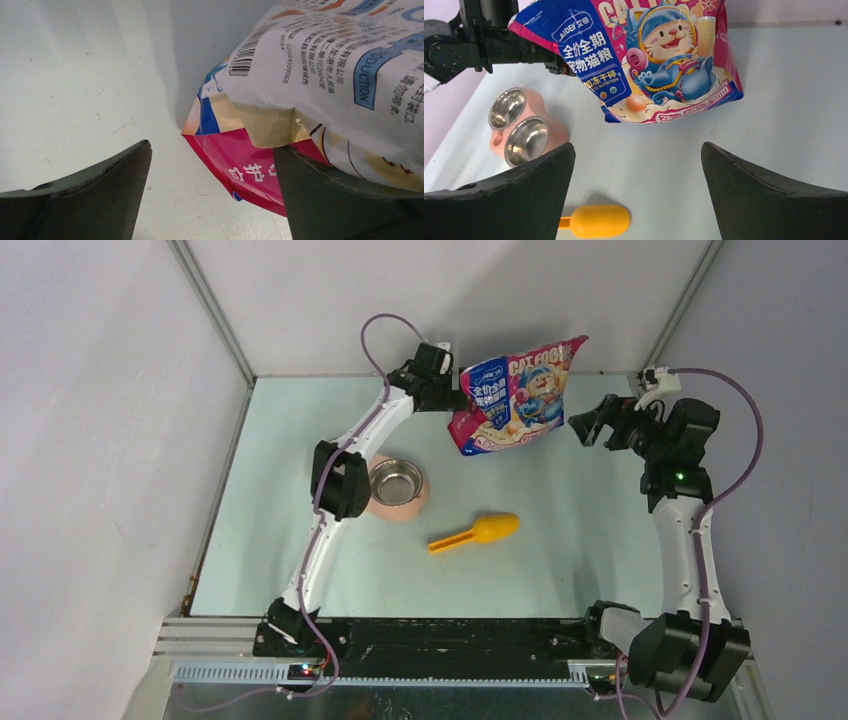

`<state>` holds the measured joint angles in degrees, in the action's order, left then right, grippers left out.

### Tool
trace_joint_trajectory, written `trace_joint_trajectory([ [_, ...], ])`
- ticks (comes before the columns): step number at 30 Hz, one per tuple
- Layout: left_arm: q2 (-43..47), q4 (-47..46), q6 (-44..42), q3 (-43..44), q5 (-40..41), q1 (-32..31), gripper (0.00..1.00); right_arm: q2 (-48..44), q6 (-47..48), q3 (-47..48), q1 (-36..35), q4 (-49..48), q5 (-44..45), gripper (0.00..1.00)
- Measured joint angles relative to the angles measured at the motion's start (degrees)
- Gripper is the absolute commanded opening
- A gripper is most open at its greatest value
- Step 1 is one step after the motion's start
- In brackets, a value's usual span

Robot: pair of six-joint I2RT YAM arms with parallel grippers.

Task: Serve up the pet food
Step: Adjust the pet food bag at the center of the board.

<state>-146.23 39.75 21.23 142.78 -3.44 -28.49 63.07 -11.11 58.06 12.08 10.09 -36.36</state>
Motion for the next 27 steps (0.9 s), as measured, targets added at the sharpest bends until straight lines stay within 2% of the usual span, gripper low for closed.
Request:
trace_joint_trajectory([
  [5, 3.89, -1.01, 0.26, -5.88, -3.13, 1.36, 0.98, 2.03, -3.15, 0.0, 1.7, -0.5, -0.37, 0.99],
  [9, 9.51, -1.66, 0.2, -11.65, -4.83, 2.95, 0.98, 5.57, -8.5, 0.0, 3.63, -2.38, 2.69, 0.93],
  [15, 15.74, -3.23, 0.24, -14.95, -5.79, 5.27, 0.98, 17.7, -20.28, 0.59, 8.04, -7.1, 4.04, 0.85],
  [19, 16.15, -4.83, 0.5, -14.95, -5.81, 5.86, 0.98, 27.17, -26.86, 3.28, 9.42, -10.29, 4.28, 0.86],
  [22, 15.89, -4.94, 1.11, -14.95, -6.27, 5.79, 0.98, 33.66, -30.62, 6.38, 9.66, -11.8, 4.96, 0.92],
  [27, 14.84, -6.51, 2.03, -14.95, -9.05, 5.79, 0.98, 44.98, -36.17, 17.16, 9.57, -13.42, 4.68, 0.93],
])
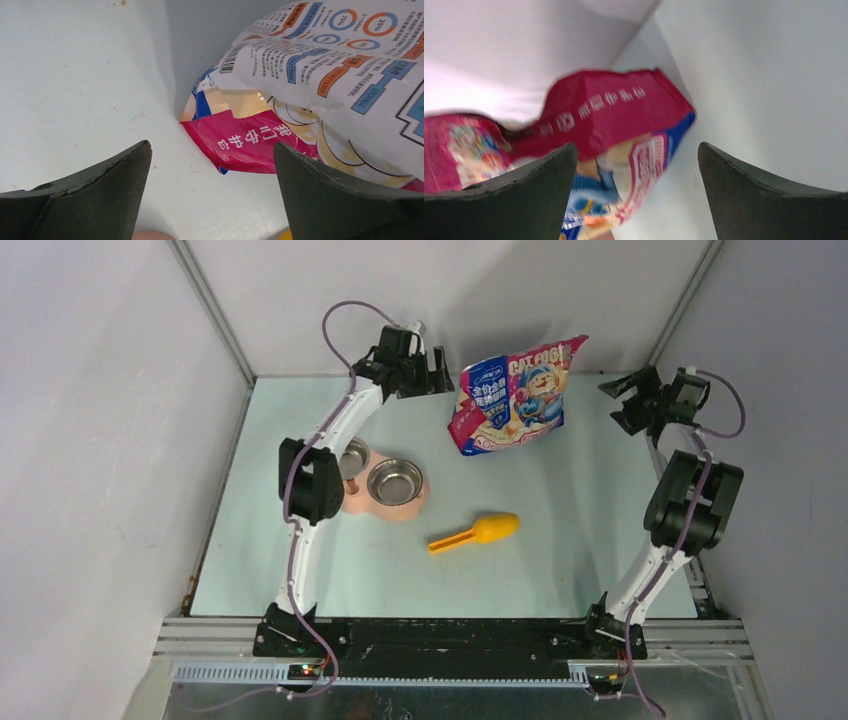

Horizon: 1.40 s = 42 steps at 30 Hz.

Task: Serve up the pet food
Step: Adjust the pet food bag at the center of the board.

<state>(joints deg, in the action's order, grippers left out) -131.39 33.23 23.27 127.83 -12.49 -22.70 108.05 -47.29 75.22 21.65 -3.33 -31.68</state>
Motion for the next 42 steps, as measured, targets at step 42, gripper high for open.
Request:
trace_joint_trajectory([
  [42, -11.47, -7.39, 11.28, 0.0, -12.11, 0.0, 0.98, 20.55, -10.08, 12.0, -10.4, -15.52, -11.32, 0.74],
])
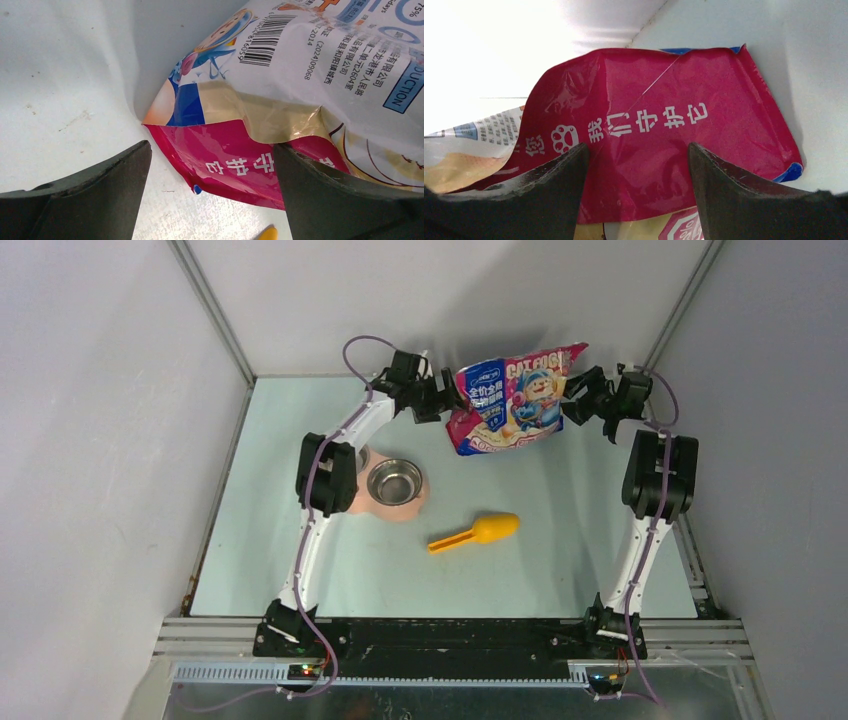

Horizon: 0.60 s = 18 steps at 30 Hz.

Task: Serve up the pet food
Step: Adjust the pet food bag at the center of the board.

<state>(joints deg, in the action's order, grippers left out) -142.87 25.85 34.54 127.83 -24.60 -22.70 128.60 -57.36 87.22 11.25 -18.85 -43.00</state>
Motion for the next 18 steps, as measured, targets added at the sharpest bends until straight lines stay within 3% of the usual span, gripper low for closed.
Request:
trace_joint_trajectory([
  [18, -0.98, -1.18, 1.55, 1.31, 0.94, -0.07, 0.98, -12.07, 6.38, -16.06, -0.04, 0.83, -1.44, 0.76],
])
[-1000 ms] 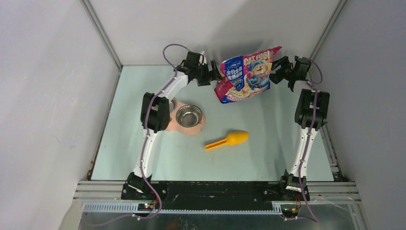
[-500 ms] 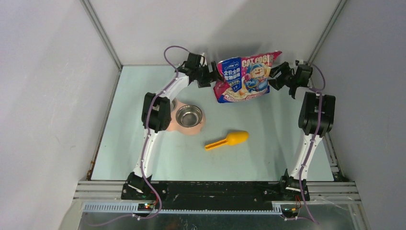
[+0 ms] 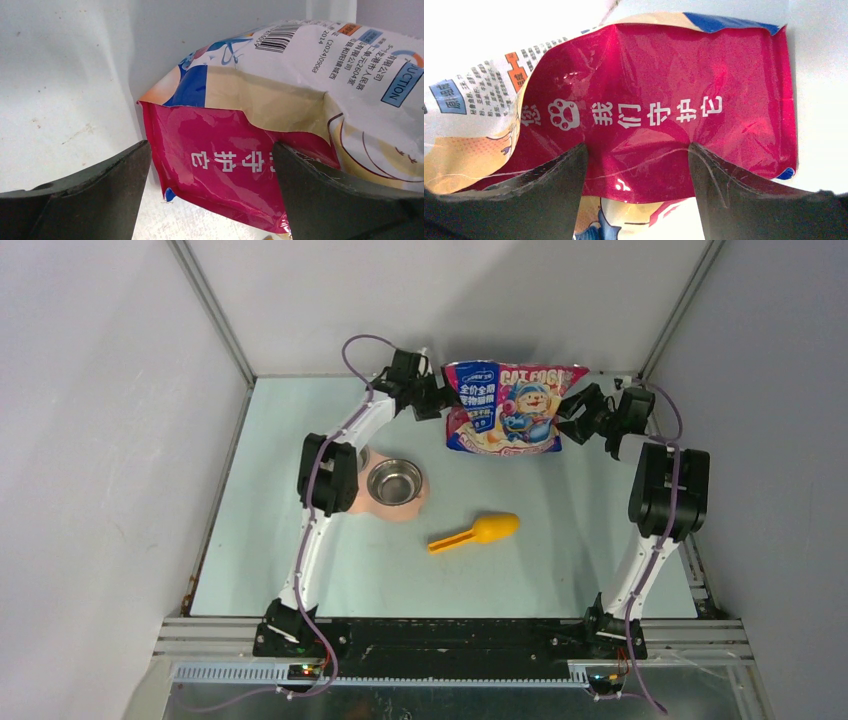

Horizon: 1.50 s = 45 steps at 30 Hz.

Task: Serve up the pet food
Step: Adjust the pet food bag at the center of the board.

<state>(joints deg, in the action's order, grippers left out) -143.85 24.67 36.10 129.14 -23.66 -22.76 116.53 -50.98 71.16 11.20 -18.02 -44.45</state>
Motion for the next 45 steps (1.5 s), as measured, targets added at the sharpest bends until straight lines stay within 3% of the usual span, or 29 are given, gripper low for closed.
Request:
trace_joint_trajectory([
  [13, -1.09, -3.26, 1.46, 1.62, 2.05, -2.4, 0.98, -11.54, 6.38, -9.81, 0.92, 12.11, -3.78, 0.77],
  [25, -1.9, -4.46, 2.03, 2.27, 2.23, -7.82, 0.98, -19.3, 13.55, -11.43, 11.45, 29.29, -5.86, 0.77],
  [34, -2.23, -3.98, 1.44, 2.73, 0.83, -10.47, 0.98, -22.38, 22.18, -11.45, 17.81, 39.41, -2.29, 0.76],
  [45, 3.19, 0.55, -4.81, -4.7, -0.02, -6.75, 0.98, -33.62, 32.68, -11.45, 23.98, 47.95, 7.93, 0.79],
])
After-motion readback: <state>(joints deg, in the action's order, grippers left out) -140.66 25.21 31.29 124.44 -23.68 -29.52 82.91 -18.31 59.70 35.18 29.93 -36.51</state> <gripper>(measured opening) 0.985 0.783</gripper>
